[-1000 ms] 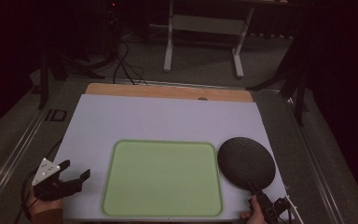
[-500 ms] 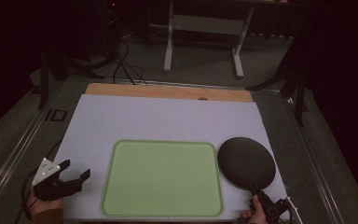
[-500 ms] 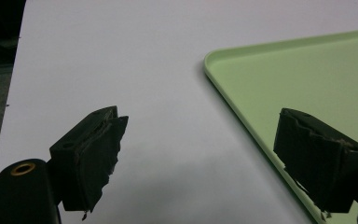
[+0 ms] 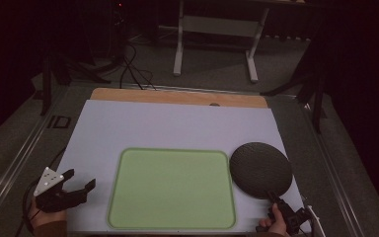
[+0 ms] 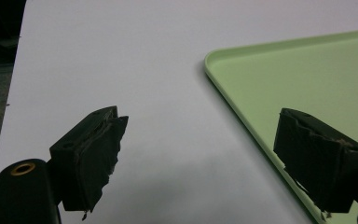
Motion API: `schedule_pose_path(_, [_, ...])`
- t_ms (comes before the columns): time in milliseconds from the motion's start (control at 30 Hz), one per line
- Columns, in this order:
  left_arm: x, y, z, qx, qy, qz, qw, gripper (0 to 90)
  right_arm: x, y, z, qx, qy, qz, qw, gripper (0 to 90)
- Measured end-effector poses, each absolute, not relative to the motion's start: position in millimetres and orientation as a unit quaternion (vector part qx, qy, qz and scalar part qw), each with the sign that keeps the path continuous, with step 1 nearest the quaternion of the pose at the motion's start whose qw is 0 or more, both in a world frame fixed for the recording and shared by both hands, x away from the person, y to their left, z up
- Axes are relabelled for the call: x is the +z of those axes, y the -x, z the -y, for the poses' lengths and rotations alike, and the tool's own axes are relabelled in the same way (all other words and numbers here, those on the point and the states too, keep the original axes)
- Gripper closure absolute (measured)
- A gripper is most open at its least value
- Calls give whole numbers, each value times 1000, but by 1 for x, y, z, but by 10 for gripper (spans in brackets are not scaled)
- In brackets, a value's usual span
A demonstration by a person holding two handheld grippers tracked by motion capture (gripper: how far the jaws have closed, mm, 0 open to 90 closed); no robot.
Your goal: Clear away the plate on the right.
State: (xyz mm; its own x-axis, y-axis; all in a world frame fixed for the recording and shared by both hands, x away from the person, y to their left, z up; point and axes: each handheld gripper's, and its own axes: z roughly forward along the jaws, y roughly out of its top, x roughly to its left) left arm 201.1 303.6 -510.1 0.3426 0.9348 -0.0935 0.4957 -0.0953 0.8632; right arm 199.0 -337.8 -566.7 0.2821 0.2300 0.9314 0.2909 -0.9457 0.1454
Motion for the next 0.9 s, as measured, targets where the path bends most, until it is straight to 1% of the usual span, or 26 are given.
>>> schedule_pose_path(233, [-510,-201,-304,253,-695,-515,433,149,-558,-203,342,-580,796,174,19,851])
schedule_pose_path(433, [-510,-201,-304,253,-695,-515,433,150,-556,-206,342,-592,786,172,40,852])
schedule_pose_path(667, [-510,-201,-304,253,-694,-515,434,150,-554,-211,342,-597,779,183,51,850])
schedule_pose_path(900, [-510,-201,-304,253,-696,-515,432,150,-549,-218,342,-600,768,211,73,836])
